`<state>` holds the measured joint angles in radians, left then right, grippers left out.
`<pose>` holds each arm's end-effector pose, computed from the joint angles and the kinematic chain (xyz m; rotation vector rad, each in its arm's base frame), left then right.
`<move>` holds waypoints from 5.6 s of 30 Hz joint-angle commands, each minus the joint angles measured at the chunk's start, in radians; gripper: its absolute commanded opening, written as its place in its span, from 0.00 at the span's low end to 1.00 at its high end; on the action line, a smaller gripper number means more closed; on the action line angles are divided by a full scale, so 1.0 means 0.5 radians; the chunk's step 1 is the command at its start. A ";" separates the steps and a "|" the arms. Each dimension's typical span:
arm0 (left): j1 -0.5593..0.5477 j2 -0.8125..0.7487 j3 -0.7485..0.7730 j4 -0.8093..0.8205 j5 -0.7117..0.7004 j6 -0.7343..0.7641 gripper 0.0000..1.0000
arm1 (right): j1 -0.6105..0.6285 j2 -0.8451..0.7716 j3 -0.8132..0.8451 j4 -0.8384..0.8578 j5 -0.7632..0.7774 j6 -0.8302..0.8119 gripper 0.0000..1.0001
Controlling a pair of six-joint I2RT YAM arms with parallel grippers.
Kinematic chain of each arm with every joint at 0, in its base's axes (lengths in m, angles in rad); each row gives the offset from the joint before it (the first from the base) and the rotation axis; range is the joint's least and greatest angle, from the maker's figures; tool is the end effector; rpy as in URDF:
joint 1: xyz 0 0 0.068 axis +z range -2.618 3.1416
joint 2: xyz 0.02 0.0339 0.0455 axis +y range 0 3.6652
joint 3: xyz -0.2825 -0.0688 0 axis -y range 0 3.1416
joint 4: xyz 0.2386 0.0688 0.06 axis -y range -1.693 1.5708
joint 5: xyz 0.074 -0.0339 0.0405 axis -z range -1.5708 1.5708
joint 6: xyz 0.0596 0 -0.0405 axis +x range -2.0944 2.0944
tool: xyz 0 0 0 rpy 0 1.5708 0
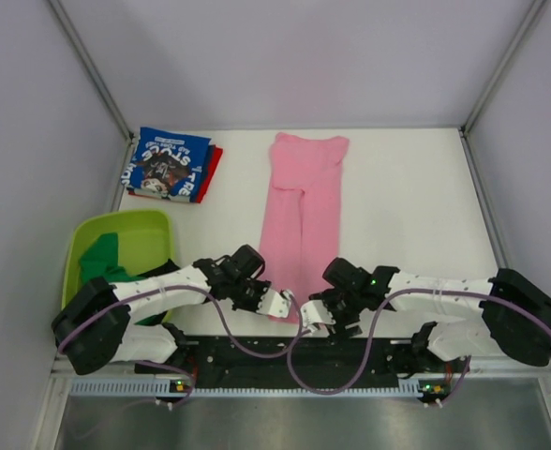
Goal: Fold and stack the t-shirts
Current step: Grab the bottom of the folded rectangular tshirt with both arms, then fold the folded rectangular tshirt in 1/3 of the way, then grab one side of the 2/3 rectangular tshirt with both arms, then fold the long partially folded tshirt into a neat square
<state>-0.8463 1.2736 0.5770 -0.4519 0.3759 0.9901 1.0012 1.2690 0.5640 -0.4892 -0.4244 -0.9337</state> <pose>0.1240 -0.1731 0.1585 2.1783 1.5284 -0.4634 0.0893 0.1849 0.1550 -2.3028 1.4512 0.6031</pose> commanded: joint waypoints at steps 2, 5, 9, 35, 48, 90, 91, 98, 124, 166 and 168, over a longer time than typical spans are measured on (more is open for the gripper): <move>-0.013 0.015 -0.040 -0.078 -0.022 -0.041 0.00 | 0.069 0.051 -0.027 0.196 0.217 0.005 0.53; -0.010 -0.022 0.030 -0.173 0.034 -0.096 0.00 | 0.065 0.018 -0.039 0.187 0.211 -0.013 0.15; 0.054 -0.087 0.174 -0.241 0.027 -0.231 0.00 | 0.032 -0.099 -0.008 0.221 0.284 0.005 0.00; 0.873 1.505 2.316 -0.649 -0.077 -0.594 0.00 | -1.251 0.769 0.967 0.902 0.125 0.269 0.00; 0.873 1.748 2.472 -0.544 -0.126 -0.587 0.00 | -1.321 1.021 1.087 0.902 0.247 0.244 0.00; 0.659 1.144 1.208 -0.259 -0.031 0.035 0.33 | -0.821 0.570 0.292 0.838 0.275 -0.351 0.01; 0.659 1.144 1.211 -0.280 -0.028 0.029 0.25 | -0.818 0.567 0.308 0.792 0.302 -0.342 0.00; 0.659 0.988 1.184 -0.510 -0.065 -0.084 0.00 | -0.668 0.371 0.369 0.497 0.419 -0.277 0.00; 0.836 0.410 1.668 -1.367 0.402 -0.415 0.00 | -0.636 -0.332 0.835 -0.253 0.269 0.244 0.00; 1.052 1.494 2.381 -0.683 0.196 -0.995 0.35 | -1.322 0.745 1.177 0.874 0.260 1.753 0.28; 1.036 1.521 2.344 -0.661 0.288 -1.029 0.34 | -1.279 0.787 1.127 0.911 0.183 1.821 0.24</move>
<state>-0.3016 2.0964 1.8057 -0.8577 0.4034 0.4957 0.3119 1.6928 1.1809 -0.1440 -0.1925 -0.1501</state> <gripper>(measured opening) 0.346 0.265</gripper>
